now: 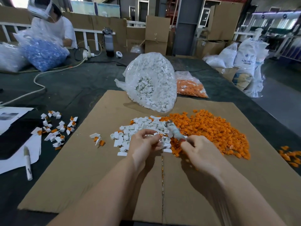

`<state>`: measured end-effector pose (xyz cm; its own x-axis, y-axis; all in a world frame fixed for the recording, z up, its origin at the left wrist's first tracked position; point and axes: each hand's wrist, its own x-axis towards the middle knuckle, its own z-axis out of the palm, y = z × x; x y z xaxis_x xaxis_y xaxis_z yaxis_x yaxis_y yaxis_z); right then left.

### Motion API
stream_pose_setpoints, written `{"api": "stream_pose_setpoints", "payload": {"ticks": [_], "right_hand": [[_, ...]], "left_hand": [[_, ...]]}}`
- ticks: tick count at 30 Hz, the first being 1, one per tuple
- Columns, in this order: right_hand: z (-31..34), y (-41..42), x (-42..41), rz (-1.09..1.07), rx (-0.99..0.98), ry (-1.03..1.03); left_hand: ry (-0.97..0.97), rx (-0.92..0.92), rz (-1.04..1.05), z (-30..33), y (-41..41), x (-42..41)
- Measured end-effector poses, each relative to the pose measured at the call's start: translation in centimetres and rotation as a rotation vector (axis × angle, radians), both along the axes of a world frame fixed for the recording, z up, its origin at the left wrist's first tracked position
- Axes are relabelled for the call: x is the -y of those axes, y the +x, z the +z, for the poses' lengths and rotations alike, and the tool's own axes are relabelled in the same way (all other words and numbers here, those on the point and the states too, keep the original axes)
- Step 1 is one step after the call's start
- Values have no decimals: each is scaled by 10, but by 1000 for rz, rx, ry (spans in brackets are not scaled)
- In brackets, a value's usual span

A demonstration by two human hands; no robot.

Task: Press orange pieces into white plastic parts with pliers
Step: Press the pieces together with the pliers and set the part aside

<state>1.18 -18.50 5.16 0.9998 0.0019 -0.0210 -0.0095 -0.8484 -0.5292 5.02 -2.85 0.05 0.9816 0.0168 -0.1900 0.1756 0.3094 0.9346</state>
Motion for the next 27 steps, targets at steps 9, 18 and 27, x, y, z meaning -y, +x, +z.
{"api": "stream_pose_setpoints", "payload": {"ticks": [9, 18, 27], "right_hand": [[15, -4, -9, 123, -363, 330], [14, -2, -15, 178, -271, 180], [1, -4, -22, 104, -100, 117]], "left_hand": [[63, -15, 108, 7, 11, -10], [24, -43, 162, 9, 9, -8], [24, -55, 166, 8, 7, -5]]}}
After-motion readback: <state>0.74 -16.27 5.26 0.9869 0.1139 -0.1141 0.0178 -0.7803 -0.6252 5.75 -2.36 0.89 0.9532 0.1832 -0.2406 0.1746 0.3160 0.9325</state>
